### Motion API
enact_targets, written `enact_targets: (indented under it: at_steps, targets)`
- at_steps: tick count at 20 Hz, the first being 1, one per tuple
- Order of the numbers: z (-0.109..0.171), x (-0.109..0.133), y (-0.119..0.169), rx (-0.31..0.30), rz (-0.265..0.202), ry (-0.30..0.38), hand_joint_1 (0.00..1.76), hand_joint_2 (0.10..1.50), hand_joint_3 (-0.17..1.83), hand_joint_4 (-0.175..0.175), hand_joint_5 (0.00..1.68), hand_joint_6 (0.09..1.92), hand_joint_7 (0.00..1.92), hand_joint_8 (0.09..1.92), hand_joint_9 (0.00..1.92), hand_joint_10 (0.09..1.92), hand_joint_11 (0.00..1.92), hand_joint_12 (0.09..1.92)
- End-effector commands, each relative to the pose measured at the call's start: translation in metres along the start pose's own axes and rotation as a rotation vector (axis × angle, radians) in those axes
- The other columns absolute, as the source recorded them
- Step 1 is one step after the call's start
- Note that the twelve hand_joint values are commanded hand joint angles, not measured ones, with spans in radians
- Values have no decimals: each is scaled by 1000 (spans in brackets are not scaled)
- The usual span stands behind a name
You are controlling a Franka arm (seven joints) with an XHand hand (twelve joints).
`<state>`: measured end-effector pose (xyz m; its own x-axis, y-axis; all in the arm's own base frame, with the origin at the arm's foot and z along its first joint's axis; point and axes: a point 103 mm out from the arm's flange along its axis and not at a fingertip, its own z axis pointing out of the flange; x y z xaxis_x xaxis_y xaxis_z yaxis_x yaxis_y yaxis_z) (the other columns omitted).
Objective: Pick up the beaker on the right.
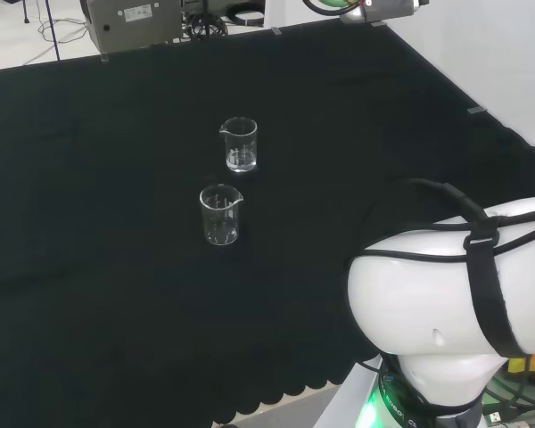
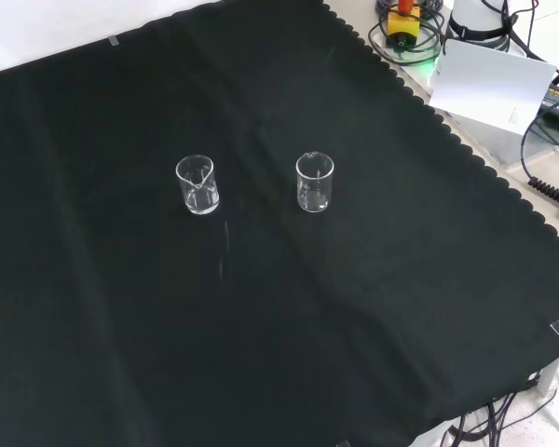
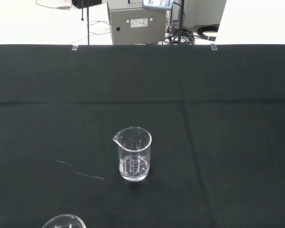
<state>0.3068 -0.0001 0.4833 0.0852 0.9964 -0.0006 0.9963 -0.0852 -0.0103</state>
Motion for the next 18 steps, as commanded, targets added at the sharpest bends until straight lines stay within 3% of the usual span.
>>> enact_targets:
  at_steps: [1, 4, 10, 18]
  targets:
    - [0, -1, 1, -4, 1, -11, 118, 1161, 537, -24, 184, 276, 13, 363, 76, 659, 0, 1230]
    - [1, -3, 4, -1, 5, -12, 78, 1249, 392, -22, 238, 141, 1, 368, 68, 666, 0, 1234]
    - [8, -8, 12, 12, 12, -8, 74, 1270, 352, -23, 259, 100, 0, 372, 68, 668, 0, 1233]
    - [48, -29, 38, 45, 45, 39, 104, 1281, 303, -27, 289, 87, 1, 413, 84, 672, 0, 1249]
